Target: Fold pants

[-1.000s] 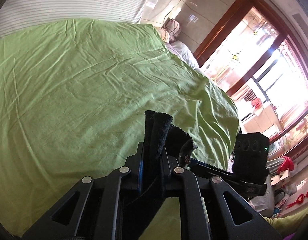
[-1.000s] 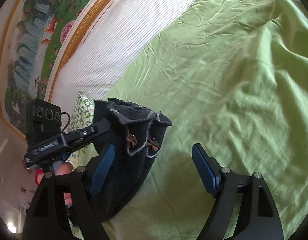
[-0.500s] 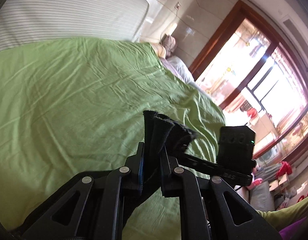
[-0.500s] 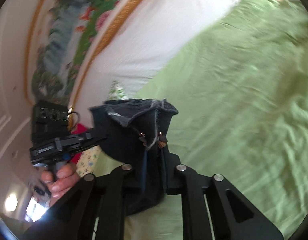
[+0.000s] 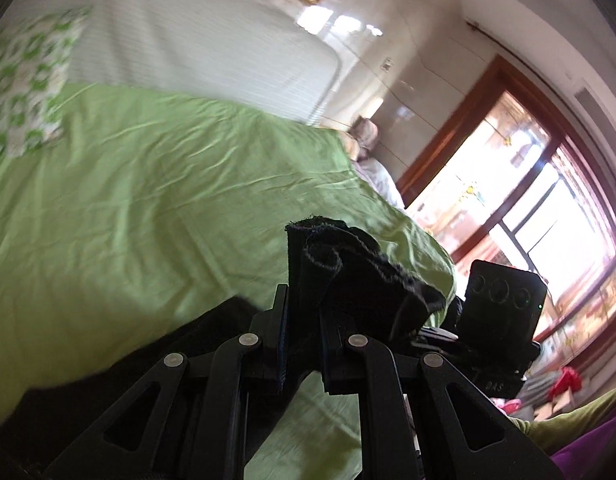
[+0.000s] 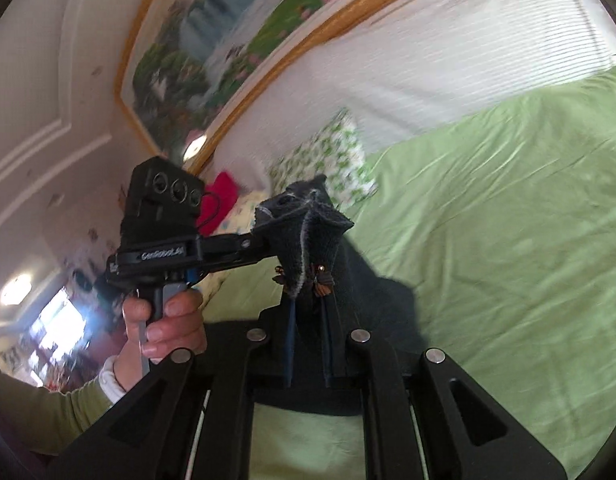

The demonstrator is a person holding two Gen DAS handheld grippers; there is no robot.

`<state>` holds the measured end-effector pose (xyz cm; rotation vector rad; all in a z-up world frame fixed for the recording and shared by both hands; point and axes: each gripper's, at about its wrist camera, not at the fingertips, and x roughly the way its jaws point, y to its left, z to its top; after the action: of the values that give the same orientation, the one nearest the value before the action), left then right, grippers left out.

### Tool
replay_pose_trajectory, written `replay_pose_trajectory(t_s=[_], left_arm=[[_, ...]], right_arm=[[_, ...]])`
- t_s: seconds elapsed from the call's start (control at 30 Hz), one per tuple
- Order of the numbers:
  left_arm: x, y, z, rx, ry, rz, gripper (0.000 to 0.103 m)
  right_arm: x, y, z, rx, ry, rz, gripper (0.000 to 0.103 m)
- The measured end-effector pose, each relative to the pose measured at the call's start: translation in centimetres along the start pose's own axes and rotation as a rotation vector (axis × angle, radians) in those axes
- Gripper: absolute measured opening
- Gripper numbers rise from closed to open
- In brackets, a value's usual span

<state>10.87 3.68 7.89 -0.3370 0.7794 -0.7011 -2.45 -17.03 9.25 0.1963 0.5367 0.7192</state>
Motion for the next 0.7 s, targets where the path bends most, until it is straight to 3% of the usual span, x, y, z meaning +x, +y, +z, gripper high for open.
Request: replay_pose_trajectory(t_s=[0.2, 0.37, 0.53, 0.7], left_arm=[[-1.5, 6.2, -4.3, -0.145, -0.003, 0.052, 0.012], [-1.9, 10.9, -7.5, -0.275, 0.005, 0.105, 0.011], [-2.0, 12.4, -9.5, -0.324, 0.009, 0.120, 0.010], [-1.9, 12.3, -10.3, -0.339, -0.007, 0.125, 0.009]], right_arm=[[6.1, 1.1, -2.9, -0.007, 0.148, 0.035, 0.012], [10.7, 0.3, -5.4, 0.016, 0.267, 0.014, 0.012], [12.9, -0.3, -7.1, 0.024, 0.351, -0.010, 0.012], [13.1, -0.8, -7.4, 0.057, 0.374, -0.004, 0.013]])
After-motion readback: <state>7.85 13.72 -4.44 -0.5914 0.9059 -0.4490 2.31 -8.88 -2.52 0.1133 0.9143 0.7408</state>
